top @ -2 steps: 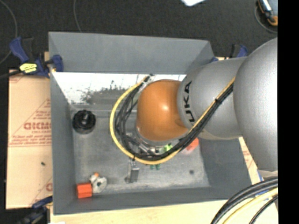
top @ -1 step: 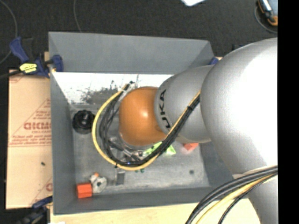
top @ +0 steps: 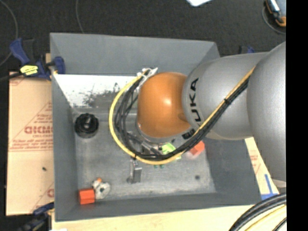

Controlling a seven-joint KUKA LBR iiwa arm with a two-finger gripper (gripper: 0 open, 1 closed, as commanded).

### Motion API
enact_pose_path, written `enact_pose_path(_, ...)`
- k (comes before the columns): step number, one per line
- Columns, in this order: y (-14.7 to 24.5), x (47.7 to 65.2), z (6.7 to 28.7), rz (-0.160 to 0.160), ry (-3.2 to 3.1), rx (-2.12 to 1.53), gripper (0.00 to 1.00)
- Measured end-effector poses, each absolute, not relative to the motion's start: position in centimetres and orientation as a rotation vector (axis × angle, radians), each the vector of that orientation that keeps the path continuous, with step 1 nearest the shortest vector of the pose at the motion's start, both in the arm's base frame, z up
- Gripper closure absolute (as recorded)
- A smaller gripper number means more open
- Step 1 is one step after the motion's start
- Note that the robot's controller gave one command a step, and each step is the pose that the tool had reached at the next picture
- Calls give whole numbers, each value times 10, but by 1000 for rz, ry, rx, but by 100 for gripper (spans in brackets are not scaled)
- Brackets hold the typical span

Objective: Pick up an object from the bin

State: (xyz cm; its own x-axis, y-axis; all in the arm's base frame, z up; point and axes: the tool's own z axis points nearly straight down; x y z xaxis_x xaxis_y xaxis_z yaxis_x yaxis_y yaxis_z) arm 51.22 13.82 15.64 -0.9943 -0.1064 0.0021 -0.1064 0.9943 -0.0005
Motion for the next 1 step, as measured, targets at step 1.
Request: enact_pose_path(1, 91, 530, 216, -1, -3149, 106, 0)
